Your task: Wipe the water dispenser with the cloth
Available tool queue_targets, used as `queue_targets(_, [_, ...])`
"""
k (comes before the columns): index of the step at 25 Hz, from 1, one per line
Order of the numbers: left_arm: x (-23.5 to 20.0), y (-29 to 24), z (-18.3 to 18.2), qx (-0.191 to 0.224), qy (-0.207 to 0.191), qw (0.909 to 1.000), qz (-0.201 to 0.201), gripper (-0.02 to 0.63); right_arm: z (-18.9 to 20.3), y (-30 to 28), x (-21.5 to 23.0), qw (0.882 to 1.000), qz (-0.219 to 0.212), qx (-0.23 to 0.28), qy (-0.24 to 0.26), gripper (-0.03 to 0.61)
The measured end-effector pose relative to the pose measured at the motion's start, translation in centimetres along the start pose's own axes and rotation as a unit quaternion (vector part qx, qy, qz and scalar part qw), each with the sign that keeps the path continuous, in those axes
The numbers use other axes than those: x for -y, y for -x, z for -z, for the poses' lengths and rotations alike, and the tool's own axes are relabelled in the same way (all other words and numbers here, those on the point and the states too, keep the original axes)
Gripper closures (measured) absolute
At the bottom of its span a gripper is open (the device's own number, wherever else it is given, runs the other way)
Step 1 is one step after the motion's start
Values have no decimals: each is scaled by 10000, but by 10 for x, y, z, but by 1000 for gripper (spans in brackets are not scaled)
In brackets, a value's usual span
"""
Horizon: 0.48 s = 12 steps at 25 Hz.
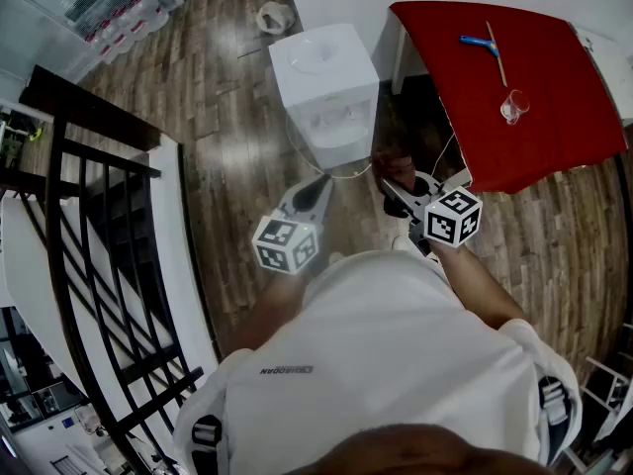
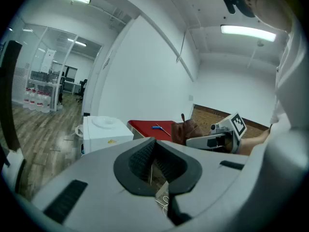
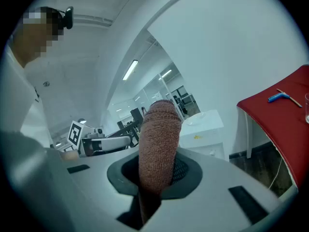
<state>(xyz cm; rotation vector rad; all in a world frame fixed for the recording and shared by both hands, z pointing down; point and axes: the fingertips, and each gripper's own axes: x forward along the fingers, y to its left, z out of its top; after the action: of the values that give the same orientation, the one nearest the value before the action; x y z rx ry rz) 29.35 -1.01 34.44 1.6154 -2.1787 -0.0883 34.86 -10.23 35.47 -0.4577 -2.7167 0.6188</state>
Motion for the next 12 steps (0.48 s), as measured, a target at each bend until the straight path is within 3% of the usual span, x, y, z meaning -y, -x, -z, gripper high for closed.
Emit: queue_targets(12, [-13, 9, 2, 36, 26, 9999, 90, 621, 7, -12, -8, 9999, 95, -67, -122, 515])
